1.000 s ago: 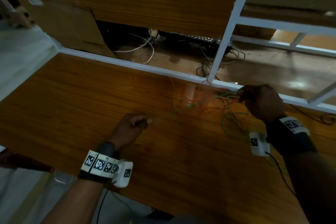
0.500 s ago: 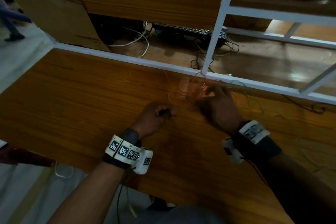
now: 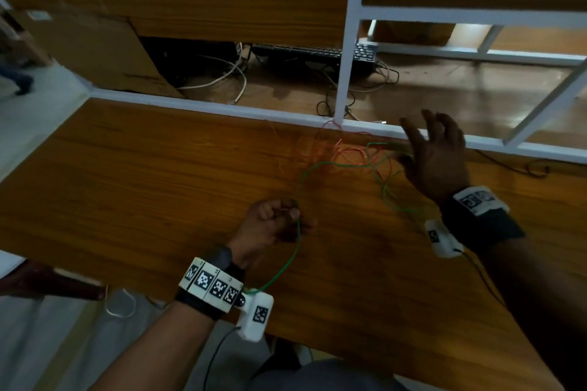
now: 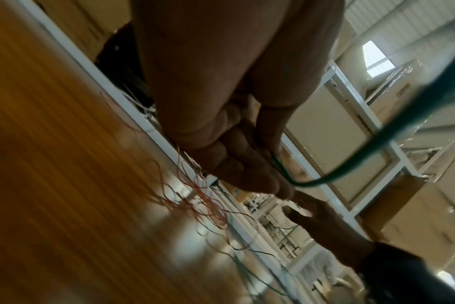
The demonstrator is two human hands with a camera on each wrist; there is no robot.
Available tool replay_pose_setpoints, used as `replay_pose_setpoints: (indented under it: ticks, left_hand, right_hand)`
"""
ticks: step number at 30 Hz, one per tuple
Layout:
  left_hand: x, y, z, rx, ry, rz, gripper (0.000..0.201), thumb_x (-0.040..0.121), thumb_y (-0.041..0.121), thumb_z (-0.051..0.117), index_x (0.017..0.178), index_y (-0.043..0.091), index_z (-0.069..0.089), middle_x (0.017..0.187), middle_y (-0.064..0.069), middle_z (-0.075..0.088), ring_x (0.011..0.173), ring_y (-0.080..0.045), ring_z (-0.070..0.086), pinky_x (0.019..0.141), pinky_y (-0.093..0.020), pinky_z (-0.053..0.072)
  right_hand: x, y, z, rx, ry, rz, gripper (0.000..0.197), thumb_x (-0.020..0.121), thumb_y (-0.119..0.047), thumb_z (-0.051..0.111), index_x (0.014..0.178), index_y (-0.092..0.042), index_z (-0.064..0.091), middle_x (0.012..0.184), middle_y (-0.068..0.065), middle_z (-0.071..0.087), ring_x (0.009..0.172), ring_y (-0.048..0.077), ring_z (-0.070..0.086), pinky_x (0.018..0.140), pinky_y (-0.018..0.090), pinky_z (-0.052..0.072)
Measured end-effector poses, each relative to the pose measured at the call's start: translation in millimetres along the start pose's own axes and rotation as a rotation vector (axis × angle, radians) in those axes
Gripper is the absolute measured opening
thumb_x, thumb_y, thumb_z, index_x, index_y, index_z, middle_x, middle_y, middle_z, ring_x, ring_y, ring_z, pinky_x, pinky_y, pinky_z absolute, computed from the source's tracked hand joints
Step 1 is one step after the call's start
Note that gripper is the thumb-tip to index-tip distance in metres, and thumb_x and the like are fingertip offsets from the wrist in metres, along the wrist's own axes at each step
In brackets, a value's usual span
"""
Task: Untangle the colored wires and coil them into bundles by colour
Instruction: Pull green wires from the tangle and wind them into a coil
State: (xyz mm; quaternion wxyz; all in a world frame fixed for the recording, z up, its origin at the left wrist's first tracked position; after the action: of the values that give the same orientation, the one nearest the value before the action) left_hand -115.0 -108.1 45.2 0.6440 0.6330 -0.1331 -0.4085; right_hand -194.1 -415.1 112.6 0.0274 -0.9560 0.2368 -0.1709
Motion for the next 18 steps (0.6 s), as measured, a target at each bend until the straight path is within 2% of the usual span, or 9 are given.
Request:
replay_pose_setpoints:
  ticks: [2, 4, 6, 7, 9, 10, 12, 15, 18]
  left_hand:
    - [1, -2, 11, -0.112, 0.057, 0.014, 0.016, 0.096, 0.006, 0.055, 0.110, 0.001, 0.058, 0.104, -0.023, 0.072, 0.095, -0.034, 0.071, 0.077, -0.039, 0.057]
    - [3, -2, 24, -0.167, 0.097, 0.036, 0.020, 0.096, 0.007, 0.055, 0.115, -0.002, 0.056, 0.105, -0.024, 0.071, 0.098, -0.036, 0.070, 0.074, -0.039, 0.058]
    - [3, -1, 35, -0.171, 0.142, 0.072, 0.016, 0.096, 0.006, 0.055, 0.111, 0.001, 0.058, 0.100, -0.019, 0.074, 0.092, -0.031, 0.072, 0.070, -0.035, 0.058]
    - [2, 0, 39, -0.177, 0.167, 0.093, 0.015, 0.096, 0.005, 0.056, 0.109, 0.001, 0.059, 0.098, -0.017, 0.074, 0.090, -0.028, 0.072, 0.070, -0.033, 0.058]
    - [2, -1, 46, -0.191, 0.196, 0.122, 0.014, 0.095, 0.004, 0.056, 0.107, 0.001, 0.062, 0.100, -0.016, 0.074, 0.091, -0.025, 0.072, 0.075, -0.034, 0.058]
    - [2, -3, 49, -0.191, 0.195, 0.128, 0.013, 0.095, 0.003, 0.056, 0.107, 0.002, 0.062, 0.103, -0.015, 0.074, 0.095, -0.024, 0.071, 0.079, -0.034, 0.059]
    - [2, -4, 54, -0.182, 0.177, 0.133, 0.013, 0.096, 0.002, 0.055, 0.108, 0.003, 0.060, 0.105, -0.014, 0.074, 0.098, -0.022, 0.071, 0.083, -0.032, 0.056]
    - [0, 1, 44, -0.160, 0.165, 0.167, 0.016, 0.094, 0.007, 0.058, 0.109, 0.003, 0.057, 0.103, -0.012, 0.074, 0.093, -0.020, 0.071, 0.079, -0.030, 0.057]
    - [0, 1, 3, -0.204, 0.203, 0.155, 0.026, 0.084, 0.021, 0.064, 0.107, 0.009, 0.058, 0.101, -0.009, 0.075, 0.093, -0.021, 0.070, 0.080, -0.037, 0.055]
  right_hand:
    - [-24, -32, -13, 0.108, 0.043, -0.055, 0.061, 0.096, -0.045, 0.063, 0.149, -0.019, 0.047, 0.152, 0.022, 0.042, 0.139, 0.046, 0.036, 0.111, 0.057, 0.035]
    - [-54, -59, -19, 0.322, 0.019, -0.070, 0.049, 0.099, -0.050, 0.056, 0.135, -0.017, 0.059, 0.136, 0.014, 0.057, 0.125, 0.034, 0.050, 0.101, 0.048, 0.044]
    - [-84, -73, 0, 0.634, -0.172, 0.015, 0.053, 0.099, -0.065, 0.046, 0.105, -0.020, 0.072, 0.104, 0.010, 0.073, 0.092, 0.022, 0.065, 0.081, 0.042, 0.052]
    - [-101, -80, 16, 0.807, -0.315, 0.089, 0.066, 0.095, -0.077, 0.041, 0.093, -0.020, 0.074, 0.090, 0.011, 0.075, 0.080, 0.024, 0.069, 0.073, 0.046, 0.055]
    - [-137, -98, 47, 1.067, -0.574, 0.248, 0.077, 0.082, -0.089, 0.046, 0.089, -0.019, 0.077, 0.084, 0.013, 0.076, 0.081, 0.035, 0.073, 0.072, 0.052, 0.057]
    - [-154, -109, 55, 1.163, -0.675, 0.300, 0.076, 0.079, -0.086, 0.054, 0.091, -0.015, 0.078, 0.088, 0.016, 0.077, 0.087, 0.039, 0.072, 0.073, 0.051, 0.057]
    - [-175, -127, 59, 1.316, -0.768, 0.367, 0.066, 0.085, -0.066, 0.063, 0.100, -0.003, 0.077, 0.094, 0.017, 0.077, 0.094, 0.040, 0.072, 0.077, 0.045, 0.056]
    - [-179, -133, 50, 1.592, -0.700, 0.493, 0.043, 0.091, -0.041, 0.062, 0.100, -0.001, 0.074, 0.090, 0.013, 0.077, 0.088, 0.029, 0.072, 0.079, 0.043, 0.056]
    - [-177, -128, 39, 1.733, -0.598, 0.612, 0.036, 0.096, -0.036, 0.060, 0.092, -0.003, 0.074, 0.079, 0.011, 0.068, 0.076, 0.024, 0.067, 0.075, 0.043, 0.056]
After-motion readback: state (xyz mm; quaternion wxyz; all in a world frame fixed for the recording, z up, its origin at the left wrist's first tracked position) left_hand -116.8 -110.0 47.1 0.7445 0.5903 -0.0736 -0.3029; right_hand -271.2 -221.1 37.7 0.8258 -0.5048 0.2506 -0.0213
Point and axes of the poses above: each hand's wrist, its own x-axis towards the middle knuckle, its own z-axis out of the palm, y = z × x, the point moved 10 cm from there along x, towards the middle knuckle
